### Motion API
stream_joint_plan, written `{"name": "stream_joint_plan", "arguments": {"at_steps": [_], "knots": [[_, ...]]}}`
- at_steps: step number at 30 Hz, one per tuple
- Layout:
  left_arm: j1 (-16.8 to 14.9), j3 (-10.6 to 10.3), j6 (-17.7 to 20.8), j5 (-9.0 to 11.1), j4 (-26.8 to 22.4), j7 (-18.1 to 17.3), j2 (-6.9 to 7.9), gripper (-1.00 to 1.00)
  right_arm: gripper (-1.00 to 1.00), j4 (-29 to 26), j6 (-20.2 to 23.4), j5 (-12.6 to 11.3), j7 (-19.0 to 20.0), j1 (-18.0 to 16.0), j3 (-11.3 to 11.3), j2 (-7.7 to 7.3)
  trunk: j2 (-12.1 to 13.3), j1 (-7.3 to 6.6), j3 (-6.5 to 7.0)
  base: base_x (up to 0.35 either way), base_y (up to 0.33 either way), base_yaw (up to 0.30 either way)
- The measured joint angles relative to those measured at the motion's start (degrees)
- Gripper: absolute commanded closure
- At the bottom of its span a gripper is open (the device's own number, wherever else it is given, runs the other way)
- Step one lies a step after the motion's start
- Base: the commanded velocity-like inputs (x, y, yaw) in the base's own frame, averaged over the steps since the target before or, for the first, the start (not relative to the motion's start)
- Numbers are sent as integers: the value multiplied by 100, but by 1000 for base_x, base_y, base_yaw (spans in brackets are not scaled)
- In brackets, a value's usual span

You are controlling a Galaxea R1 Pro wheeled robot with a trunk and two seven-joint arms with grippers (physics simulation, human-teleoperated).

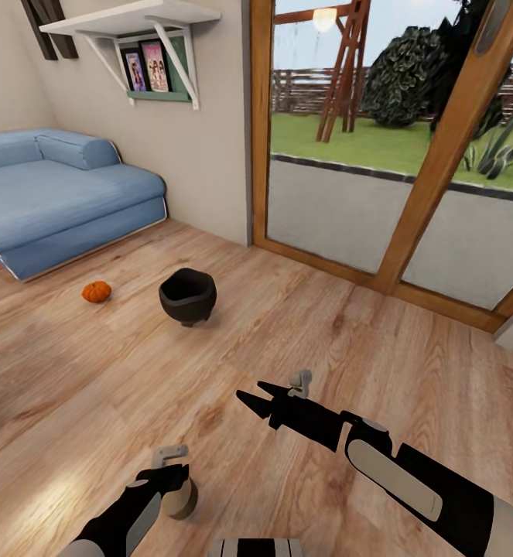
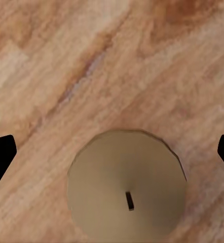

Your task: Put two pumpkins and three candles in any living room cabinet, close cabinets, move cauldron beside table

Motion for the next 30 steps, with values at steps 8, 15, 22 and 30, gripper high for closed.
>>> {"name": "stream_joint_plan", "arguments": {"at_steps": [8,15,22,30], "knots": [[0,0,-2,-9,-7,0,-7,-100,-100,15,0,0,-6,0,-3,0,-2,6,-44,4,0,0],[0,-12,0,-13,-7,0,-13,-100,-100,43,0,0,-9,0,-4,0,-12,24,-199,0,0,0],[0,-44,-7,-11,-9,4,-62,-100,-100,44,0,0,-11,0,-4,0,-19,36,-310,0,0,0],[1,-130,-5,-64,-9,0,-180,-100,-100,44,0,0,-14,0,-4,0,-22,45,-376,0,0,0]]}}
